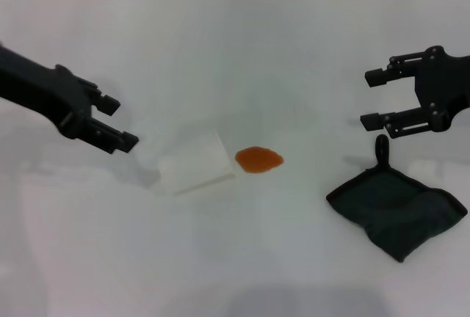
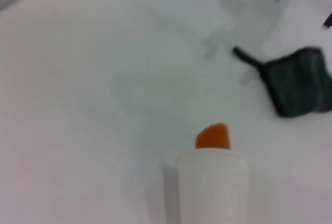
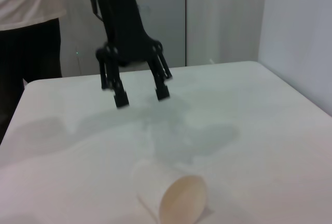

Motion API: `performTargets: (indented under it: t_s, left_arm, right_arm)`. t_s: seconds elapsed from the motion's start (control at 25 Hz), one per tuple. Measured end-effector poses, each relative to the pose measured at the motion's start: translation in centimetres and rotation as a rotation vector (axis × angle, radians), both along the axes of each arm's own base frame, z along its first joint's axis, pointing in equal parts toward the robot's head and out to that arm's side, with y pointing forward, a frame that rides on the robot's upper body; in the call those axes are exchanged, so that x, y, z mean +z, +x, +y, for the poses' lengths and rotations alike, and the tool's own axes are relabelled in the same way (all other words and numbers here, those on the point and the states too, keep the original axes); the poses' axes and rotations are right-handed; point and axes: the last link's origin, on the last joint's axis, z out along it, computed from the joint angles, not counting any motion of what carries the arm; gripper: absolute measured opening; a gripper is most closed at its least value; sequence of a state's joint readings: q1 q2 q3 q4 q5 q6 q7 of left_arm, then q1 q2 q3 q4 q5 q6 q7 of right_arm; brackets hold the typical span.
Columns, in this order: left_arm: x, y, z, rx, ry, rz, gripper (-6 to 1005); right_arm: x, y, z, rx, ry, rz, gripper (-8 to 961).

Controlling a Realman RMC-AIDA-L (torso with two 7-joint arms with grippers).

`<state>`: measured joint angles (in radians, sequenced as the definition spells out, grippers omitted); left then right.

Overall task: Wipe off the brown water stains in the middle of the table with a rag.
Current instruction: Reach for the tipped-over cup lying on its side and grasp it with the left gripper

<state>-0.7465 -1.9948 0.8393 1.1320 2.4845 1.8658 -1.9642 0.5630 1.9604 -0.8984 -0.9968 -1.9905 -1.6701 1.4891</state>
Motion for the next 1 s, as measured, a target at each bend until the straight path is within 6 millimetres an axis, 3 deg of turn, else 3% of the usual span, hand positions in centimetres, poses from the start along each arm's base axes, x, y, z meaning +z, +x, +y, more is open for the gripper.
performTargets:
  t_s: [0.2,0.56,1.0]
  left_arm:
    - [-2.4,1.7,0.7,-0.028,-0.027,0.092,831]
    - [-5.7,2.4,1.4,-0.028,-0.08,0.149,876]
    - [-7.7,3.1,2.2,-0.066,-0.095,0.238,877]
  right_arm:
    - [0.0,-0.3,0.2,0.008,0.002,0.001,717]
    - [-0.1,-0.7,0.3,0.021,0.0,0.005,716]
    - [-0.2,-1.3,0.7,0.037,0.0,0.005,716]
